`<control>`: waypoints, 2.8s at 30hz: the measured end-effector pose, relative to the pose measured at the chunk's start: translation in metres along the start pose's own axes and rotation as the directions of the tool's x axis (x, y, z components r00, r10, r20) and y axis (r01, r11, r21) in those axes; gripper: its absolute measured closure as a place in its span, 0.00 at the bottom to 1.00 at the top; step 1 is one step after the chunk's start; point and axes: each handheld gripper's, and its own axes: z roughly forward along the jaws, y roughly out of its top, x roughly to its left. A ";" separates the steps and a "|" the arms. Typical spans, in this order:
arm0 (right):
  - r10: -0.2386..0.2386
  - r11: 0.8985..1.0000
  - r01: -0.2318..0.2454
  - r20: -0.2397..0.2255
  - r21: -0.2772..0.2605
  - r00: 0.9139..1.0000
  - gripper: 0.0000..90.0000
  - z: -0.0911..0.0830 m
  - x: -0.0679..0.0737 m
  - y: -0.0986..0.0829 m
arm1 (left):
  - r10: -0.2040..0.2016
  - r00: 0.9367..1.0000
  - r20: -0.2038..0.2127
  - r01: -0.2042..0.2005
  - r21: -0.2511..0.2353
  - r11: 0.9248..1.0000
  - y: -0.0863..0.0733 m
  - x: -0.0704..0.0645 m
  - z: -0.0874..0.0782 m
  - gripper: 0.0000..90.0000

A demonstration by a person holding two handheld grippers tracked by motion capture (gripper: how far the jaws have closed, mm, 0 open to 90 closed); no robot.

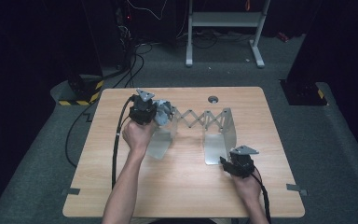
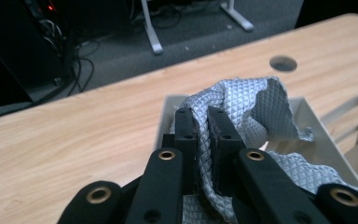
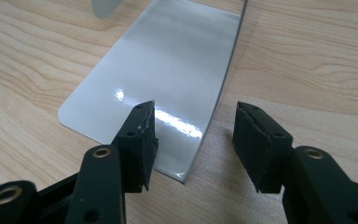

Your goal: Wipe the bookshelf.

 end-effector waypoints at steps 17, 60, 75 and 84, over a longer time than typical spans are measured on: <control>-0.001 1.000 0.001 0.001 0.000 1.000 0.55 0.000 0.000 0.000 | 0.011 0.999 0.035 -0.016 0.155 0.988 -0.055 -0.003 0.039 0.93; 0.002 1.000 -0.002 0.001 0.000 1.000 0.55 0.000 0.001 0.000 | -0.039 0.963 0.267 0.002 0.139 0.990 -0.043 -0.010 0.019 0.94; 0.001 1.000 -0.001 0.000 0.001 1.000 0.55 0.000 0.000 0.000 | -0.094 0.921 0.377 0.084 0.044 0.995 -0.002 -0.017 -0.004 0.94; 0.001 1.000 -0.001 -0.001 0.001 1.000 0.55 0.000 0.000 0.000 | -0.112 0.927 0.358 0.085 0.089 0.992 -0.017 -0.014 0.006 0.94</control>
